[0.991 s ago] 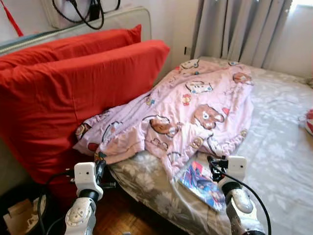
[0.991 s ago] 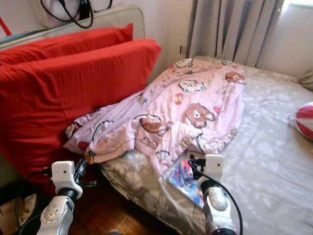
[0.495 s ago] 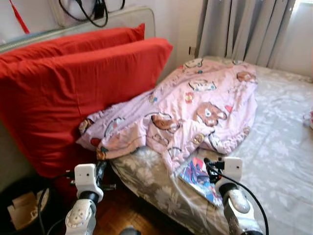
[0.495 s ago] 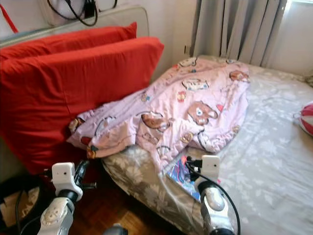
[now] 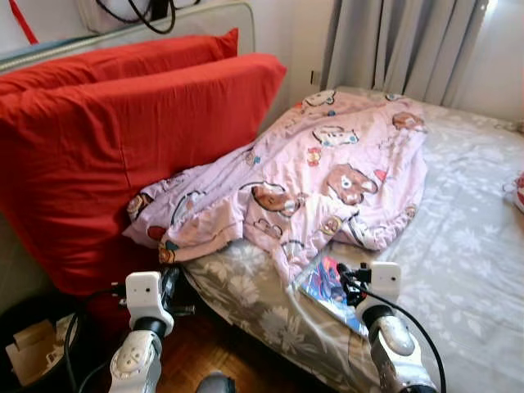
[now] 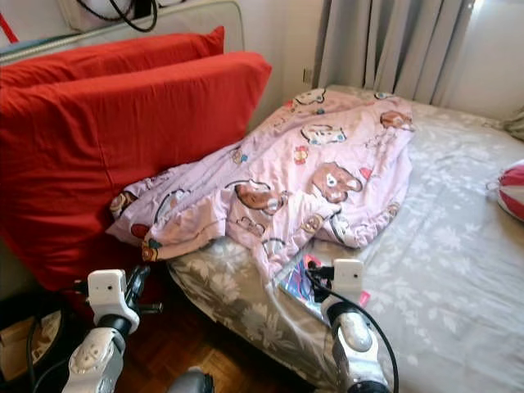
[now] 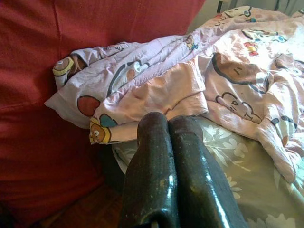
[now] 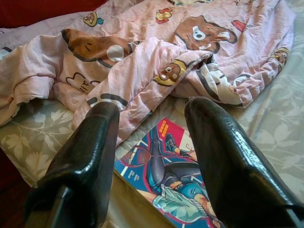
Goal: Clean up the room
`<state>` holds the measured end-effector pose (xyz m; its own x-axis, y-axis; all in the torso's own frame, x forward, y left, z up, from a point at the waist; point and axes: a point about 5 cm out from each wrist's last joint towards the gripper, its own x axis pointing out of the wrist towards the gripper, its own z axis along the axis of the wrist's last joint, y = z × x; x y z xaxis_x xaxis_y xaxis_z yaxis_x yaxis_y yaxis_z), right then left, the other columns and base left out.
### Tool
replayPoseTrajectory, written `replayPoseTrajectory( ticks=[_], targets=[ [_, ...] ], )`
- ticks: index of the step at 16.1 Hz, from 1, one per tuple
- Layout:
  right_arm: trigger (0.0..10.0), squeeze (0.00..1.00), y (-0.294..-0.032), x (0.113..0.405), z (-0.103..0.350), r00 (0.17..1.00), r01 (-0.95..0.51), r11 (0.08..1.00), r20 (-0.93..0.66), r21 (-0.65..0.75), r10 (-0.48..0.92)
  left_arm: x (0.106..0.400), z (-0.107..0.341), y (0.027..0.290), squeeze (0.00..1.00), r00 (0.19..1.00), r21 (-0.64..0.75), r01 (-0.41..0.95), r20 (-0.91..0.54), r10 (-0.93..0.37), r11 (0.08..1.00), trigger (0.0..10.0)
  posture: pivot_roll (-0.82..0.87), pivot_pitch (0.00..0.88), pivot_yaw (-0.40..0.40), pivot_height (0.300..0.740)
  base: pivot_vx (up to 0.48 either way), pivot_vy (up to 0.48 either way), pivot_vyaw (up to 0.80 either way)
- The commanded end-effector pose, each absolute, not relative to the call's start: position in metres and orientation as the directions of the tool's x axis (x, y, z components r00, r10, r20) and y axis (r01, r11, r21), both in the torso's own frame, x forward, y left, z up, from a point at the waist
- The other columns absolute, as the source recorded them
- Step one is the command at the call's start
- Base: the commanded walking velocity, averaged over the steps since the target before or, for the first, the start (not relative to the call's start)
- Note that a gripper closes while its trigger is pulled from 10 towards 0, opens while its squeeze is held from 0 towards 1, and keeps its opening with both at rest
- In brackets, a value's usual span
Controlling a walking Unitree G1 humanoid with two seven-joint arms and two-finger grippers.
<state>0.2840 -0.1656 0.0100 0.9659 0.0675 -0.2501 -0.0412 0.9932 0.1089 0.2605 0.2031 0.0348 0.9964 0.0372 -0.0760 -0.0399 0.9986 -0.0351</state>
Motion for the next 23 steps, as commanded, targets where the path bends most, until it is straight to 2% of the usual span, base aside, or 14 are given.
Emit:
replayPoseTrajectory(
  ticks=[1,23],
  targets=[
    [10.0,0.0,-0.1636,0.2857,0.0115,0.966,-0.049,0.993,-0.247,0.106,0.074,0.2607,0.0356,0.2045,0.0,0.996,-0.032,-0.04,-0.08,0.038,0.999,10.0,0.06,0.0,0.026,0.647,0.0,0.0,0.0],
    [10.0,0.0,-0.1588,0.2796,0.0025,0.95,-0.083,0.988,-0.289,0.129,0.118,0.2606,0.0341,0.2,0.0,0.996,-0.038,-0.021,-0.09,0.018,0.999,10.0,0.05,0.0,0.03,0.634,0.0,0.0,0.0]
  ],
)
